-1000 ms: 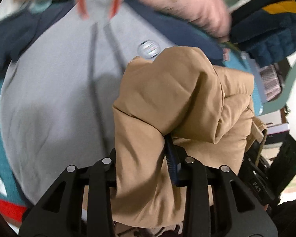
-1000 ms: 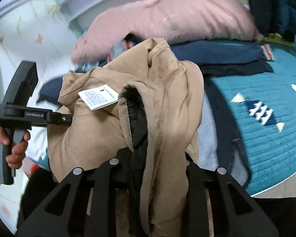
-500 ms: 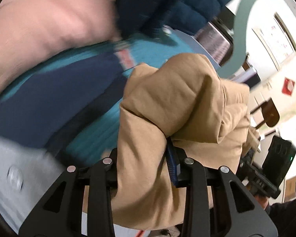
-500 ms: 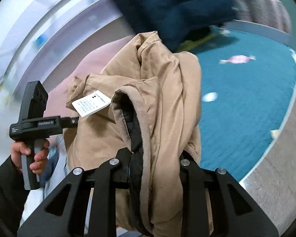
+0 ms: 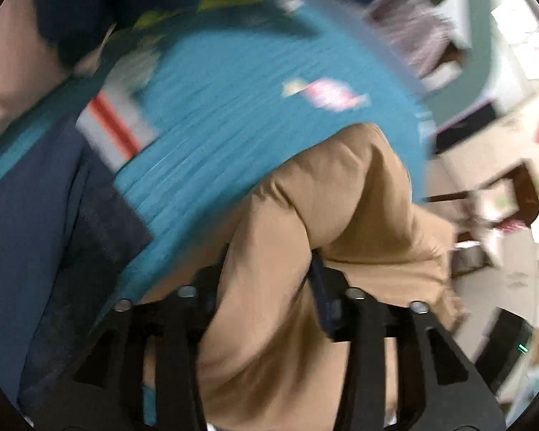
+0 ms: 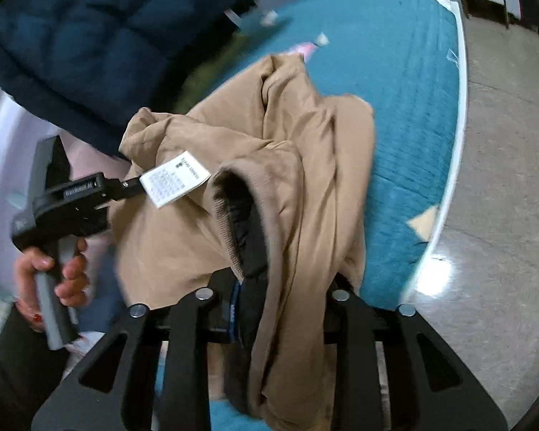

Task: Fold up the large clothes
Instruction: 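Set the folded tan jacket down on the teal quilt and open both grippers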

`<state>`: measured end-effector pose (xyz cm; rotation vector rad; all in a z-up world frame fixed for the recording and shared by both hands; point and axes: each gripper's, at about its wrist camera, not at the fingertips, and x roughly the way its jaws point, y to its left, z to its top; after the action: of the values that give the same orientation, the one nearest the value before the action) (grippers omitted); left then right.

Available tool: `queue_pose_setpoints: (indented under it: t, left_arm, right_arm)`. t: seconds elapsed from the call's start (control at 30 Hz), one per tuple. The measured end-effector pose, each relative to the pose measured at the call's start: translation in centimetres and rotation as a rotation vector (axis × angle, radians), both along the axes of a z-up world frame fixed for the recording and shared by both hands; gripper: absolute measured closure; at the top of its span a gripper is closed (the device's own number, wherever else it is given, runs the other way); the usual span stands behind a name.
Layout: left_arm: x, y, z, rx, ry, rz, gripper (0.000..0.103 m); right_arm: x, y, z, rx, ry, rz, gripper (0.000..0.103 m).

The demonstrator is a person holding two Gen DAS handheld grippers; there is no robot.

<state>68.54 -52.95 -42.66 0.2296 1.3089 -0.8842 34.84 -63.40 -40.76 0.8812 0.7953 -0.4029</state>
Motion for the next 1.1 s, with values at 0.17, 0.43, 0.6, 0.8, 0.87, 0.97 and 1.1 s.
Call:
queue_pose_setpoints:
  t: [0.17,0.43,0.6,0.8,0.87,0.97,1.1]
  left_arm:
    - [1.2,1.9,-1.4,-0.046,0.047,0.086,0.03]
    - [-0.5,7.0,6.0,-0.163,-0.129,0.148,0.027]
    - [-5.2,10.0,7.0,-0.154,-0.247,0.143,0.026]
    - [-9.2,15.8,5.9,-0.153,-0.218,0.223,0.026]
    - [-10.0,18.5,5.6,-0.149,-0.201,0.279,0.024]
    - [-10.9,22.0,5.2,-0.131,-0.187,0.339,0.023]
    - [-12.0,25.2,5.6,-0.117,-0.208,0.403,0.023]
  right_arm:
    - [-1.3,-0.9,-1.2,0.028,0.005,-0.01,0.054]
    - [-4.7,-1.8,2.9,0.016,-0.037,-0.006,0.053]
    - [-4.1,-0.4,7.8,-0.15,-0.118,0.08,0.055]
    - [4.5,1.4,5.1,-0.212,-0.029,0.346,0.099]
    - [5.5,0.6,2.0,-0.198,0.079,0.326,0.103]
    - [5.9,-1.3,-0.5,-0.158,0.124,0.292,0.103]
    - [5.8,-0.5,1.3,-0.195,0.128,0.296,0.1]
